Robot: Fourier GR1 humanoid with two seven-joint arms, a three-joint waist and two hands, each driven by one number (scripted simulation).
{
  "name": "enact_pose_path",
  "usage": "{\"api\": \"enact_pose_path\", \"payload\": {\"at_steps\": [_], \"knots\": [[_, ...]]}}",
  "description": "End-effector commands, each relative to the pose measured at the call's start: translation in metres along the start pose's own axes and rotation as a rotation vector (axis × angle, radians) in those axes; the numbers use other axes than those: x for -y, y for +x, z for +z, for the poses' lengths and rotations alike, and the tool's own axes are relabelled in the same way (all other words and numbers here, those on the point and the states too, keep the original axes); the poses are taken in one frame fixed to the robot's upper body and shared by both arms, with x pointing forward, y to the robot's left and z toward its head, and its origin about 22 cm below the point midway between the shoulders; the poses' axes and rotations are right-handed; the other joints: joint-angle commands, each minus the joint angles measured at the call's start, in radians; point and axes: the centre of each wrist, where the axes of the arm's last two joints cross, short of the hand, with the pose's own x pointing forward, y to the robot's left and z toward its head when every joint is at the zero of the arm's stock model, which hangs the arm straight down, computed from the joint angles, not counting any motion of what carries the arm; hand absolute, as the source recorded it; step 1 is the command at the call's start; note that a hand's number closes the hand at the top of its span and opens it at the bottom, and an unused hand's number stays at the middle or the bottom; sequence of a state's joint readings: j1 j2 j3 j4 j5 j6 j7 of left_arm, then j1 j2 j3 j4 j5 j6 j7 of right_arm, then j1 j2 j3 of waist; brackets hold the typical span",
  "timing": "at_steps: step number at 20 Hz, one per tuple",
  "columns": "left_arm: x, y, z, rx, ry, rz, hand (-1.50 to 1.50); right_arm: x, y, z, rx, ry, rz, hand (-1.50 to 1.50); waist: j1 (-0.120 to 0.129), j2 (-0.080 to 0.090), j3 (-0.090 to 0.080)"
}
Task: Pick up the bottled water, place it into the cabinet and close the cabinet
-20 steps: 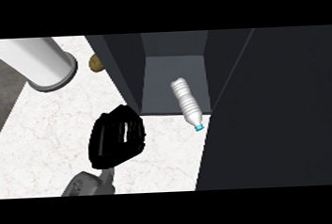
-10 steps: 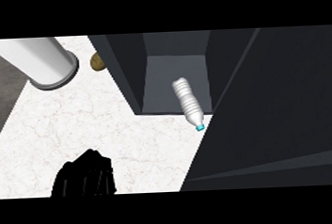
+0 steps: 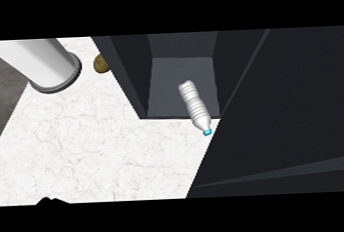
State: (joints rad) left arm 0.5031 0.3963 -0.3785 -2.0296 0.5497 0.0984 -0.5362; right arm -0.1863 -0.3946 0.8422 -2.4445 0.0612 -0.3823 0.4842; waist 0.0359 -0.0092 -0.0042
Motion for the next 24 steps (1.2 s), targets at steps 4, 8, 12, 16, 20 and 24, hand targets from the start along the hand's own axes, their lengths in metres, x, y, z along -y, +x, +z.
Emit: {"api": "enact_pose_path", "payload": {"at_steps": [4, 8, 12, 16, 20, 24], "knots": [[-0.014, 0.028, 0.03, 0.018, 0.037, -0.005, 1.5, -0.019, 0.031, -0.052, 0.068, 0.01, -0.07, 1.5, -0.004, 0.005, 0.001], [-0.03, 0.043, 0.028, 0.036, 0.038, -0.023, 1.5, -0.023, 0.021, -0.101, 0.039, -0.057, -0.123, 1.5, -0.006, 0.01, 0.002], [-0.053, 0.04, 0.046, 0.038, 0.05, -0.013, 1.5, -0.017, 0.01, -0.134, 0.024, -0.058, -0.089, 1.5, -0.009, 0.01, 0.003], [-0.056, 0.052, 0.064, 0.02, 0.05, -0.004, 1.5, 0.011, 0.014, -0.166, 0.016, -0.077, -0.082, 1.5, -0.006, 0.01, 0.003], [-0.061, 0.068, 0.055, 0.049, 0.043, -0.019, 1.5, 0.033, -0.009, -0.193, -0.013, -0.097, -0.068, 1.5, -0.007, 0.012, 0.004], [-0.068, 0.072, 0.062, 0.04, 0.048, -0.022, 1.5, 0.048, -0.035, -0.212, -0.05, -0.089, -0.072, 1.5, -0.008, 0.012, 0.004]]}}
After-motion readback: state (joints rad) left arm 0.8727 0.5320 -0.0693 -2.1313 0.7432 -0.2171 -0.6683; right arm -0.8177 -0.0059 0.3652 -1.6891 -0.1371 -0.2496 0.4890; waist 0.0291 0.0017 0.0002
